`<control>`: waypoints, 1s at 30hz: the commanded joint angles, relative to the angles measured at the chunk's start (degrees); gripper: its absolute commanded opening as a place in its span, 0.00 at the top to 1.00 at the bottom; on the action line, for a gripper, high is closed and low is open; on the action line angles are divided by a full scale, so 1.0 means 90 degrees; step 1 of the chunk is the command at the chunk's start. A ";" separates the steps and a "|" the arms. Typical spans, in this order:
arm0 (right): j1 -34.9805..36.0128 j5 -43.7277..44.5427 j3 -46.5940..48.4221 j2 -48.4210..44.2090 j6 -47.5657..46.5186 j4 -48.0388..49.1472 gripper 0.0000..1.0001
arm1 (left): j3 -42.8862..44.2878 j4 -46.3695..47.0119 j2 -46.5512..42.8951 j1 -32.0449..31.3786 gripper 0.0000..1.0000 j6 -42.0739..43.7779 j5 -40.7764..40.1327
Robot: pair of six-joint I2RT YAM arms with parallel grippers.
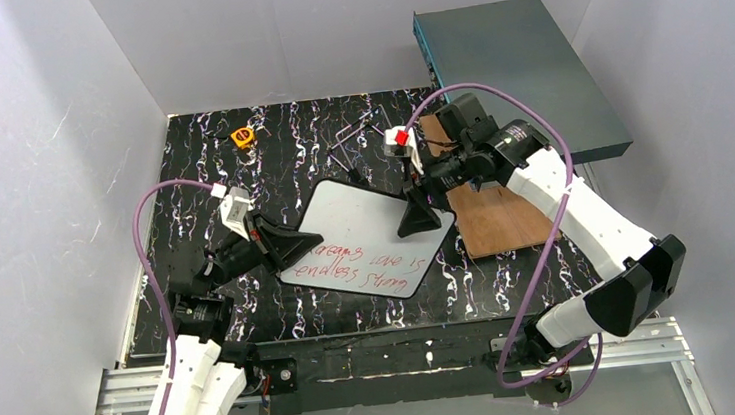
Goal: Erase the whiteboard
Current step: Pass from the left arm to the right
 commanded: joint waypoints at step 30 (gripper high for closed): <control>-0.0010 0.0402 -0.0641 -0.0343 0.1532 0.1193 0.99 | 0.0006 -0.0705 -0.0002 -0.0076 0.52 0.0492 -0.1377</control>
